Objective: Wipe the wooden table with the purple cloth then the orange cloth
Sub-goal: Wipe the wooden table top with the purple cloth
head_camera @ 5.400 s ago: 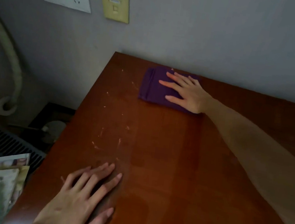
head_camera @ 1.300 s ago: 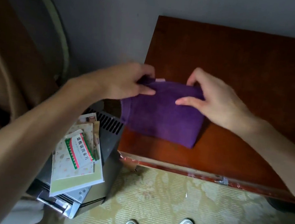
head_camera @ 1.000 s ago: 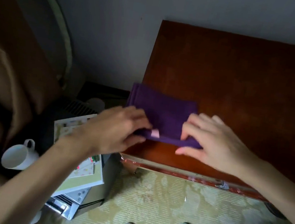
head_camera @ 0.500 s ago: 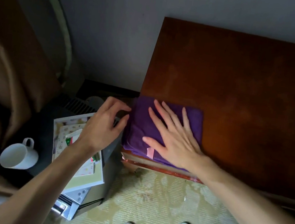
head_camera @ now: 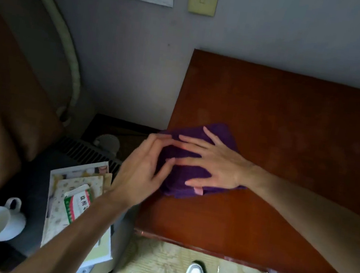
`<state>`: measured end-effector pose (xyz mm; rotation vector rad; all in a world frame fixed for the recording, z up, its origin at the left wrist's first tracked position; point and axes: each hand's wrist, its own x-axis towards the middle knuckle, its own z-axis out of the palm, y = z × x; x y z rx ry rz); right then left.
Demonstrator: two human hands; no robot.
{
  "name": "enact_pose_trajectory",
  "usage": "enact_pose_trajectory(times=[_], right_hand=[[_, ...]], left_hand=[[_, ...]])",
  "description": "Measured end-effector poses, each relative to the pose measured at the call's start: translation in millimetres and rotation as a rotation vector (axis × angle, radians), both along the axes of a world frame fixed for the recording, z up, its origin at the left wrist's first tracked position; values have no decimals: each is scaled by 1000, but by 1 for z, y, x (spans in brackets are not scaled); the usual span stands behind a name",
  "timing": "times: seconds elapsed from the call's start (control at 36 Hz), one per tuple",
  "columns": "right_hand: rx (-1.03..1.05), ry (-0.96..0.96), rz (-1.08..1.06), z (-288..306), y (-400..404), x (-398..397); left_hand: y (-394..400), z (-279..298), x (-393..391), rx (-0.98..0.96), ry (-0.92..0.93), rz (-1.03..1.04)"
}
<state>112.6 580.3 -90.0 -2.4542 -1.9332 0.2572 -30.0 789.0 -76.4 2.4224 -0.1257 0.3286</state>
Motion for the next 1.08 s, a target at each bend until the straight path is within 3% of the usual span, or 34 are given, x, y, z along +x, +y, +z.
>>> enact_pose_trajectory(times=[0.28,0.5,0.67,0.89,1.0,1.08], right_hand=[[-15,-17,-108,4,16,152],[24,26,-294,4,27,250],[62,44,-516,3,42,299],[86,47,-728,1,48,281],[90,64,-831,1,39,234],[93,54,-904,-4,25,176]], left_hand=[[-31,-28,51,20,92,98],[-36,-36,58,313,157,9],[-36,-34,60,348,190,8],[-34,-32,60,350,170,8],[-34,-30,60,342,143,3],[-34,-26,58,220,118,24]])
